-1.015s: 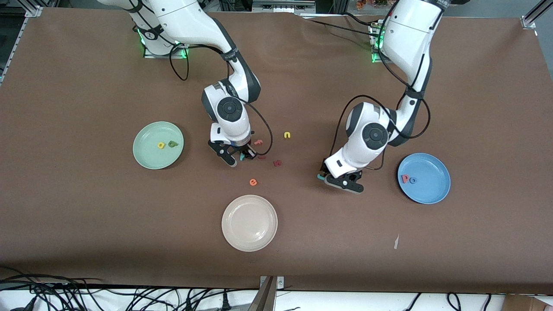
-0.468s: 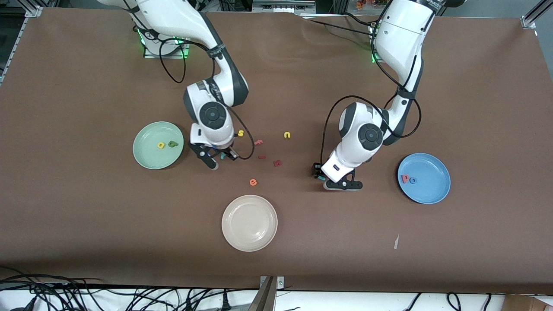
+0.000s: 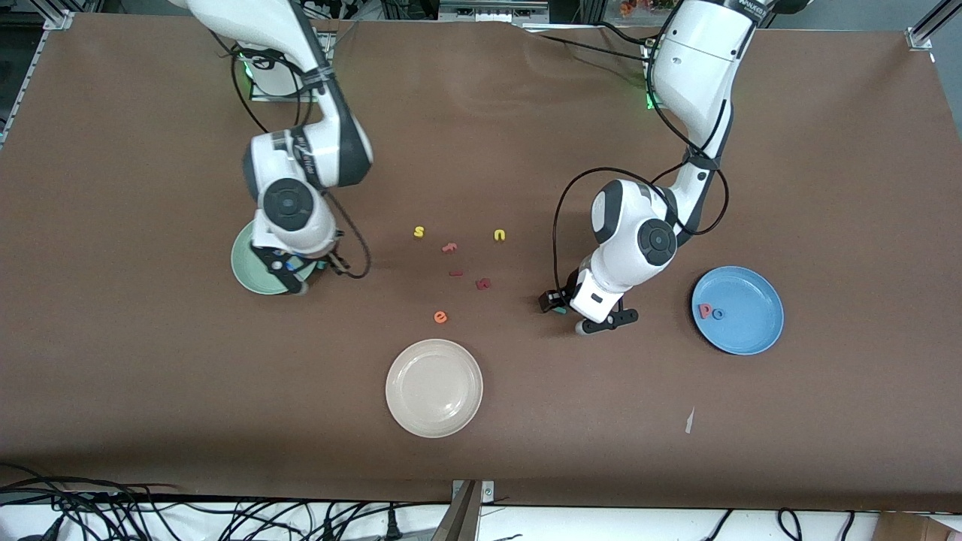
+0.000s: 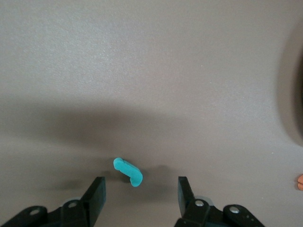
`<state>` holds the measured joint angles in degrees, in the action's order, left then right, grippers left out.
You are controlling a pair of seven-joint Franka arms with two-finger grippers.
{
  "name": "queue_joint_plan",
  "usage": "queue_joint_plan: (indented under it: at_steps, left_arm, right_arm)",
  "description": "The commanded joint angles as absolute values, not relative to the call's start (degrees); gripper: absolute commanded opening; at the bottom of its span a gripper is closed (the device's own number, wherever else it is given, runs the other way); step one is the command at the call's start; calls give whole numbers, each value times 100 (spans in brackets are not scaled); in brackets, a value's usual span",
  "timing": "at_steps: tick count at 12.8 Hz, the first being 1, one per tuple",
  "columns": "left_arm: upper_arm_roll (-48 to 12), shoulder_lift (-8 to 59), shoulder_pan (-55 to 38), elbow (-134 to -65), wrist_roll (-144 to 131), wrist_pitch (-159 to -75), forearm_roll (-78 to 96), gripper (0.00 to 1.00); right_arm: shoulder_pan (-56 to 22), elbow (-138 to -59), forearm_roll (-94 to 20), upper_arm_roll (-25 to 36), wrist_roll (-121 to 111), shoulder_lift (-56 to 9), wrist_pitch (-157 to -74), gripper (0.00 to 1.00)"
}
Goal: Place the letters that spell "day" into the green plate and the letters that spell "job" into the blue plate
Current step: 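Place the cyan letter on the green plate while the left gripper grasps the cyan j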
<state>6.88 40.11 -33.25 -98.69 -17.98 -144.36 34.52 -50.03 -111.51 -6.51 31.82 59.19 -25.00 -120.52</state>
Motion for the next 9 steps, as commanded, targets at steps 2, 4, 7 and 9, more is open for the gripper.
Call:
queue_joint_plan:
  at_steps: [2, 4, 7, 9]
  left_arm:
    - [765, 4096, -3436, -9773, -1152, -14423, 2412, 73]
    - [765, 4174, -3506, -9773, -1099, -14423, 2312, 73]
    - [765, 4262, -3577, -9765, -1099, -14432, 2320, 73]
    - [765, 4289, -3577, -9765, -1072, -14432, 2312, 72]
  right_arm:
    - [-5062, -12285, -580, 3987, 4637, -1987, -12339, 20]
    - [-5045, -12689, -606, 4253, 4176, -1986, -12637, 20]
    - [-5010, -13271, -606, 4254, 4131, -2197, -13761, 23]
    - [-5010, -13263, -606, 4254, 4131, -2162, -13729, 88]
